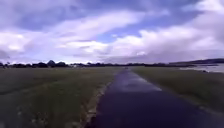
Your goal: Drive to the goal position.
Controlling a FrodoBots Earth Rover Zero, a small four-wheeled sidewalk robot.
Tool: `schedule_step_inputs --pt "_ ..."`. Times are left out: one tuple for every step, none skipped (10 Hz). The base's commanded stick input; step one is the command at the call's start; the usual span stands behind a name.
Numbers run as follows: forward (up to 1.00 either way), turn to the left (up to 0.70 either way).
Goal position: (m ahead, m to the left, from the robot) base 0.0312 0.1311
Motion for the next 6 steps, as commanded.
schedule_step_inputs --pt "0.50 -0.10" --pt "0.42 -0.08" --pt "0.35 -0.07" --pt "0.27 -0.05" --pt "0.20 -0.04" --pt "0.12 -0.02"
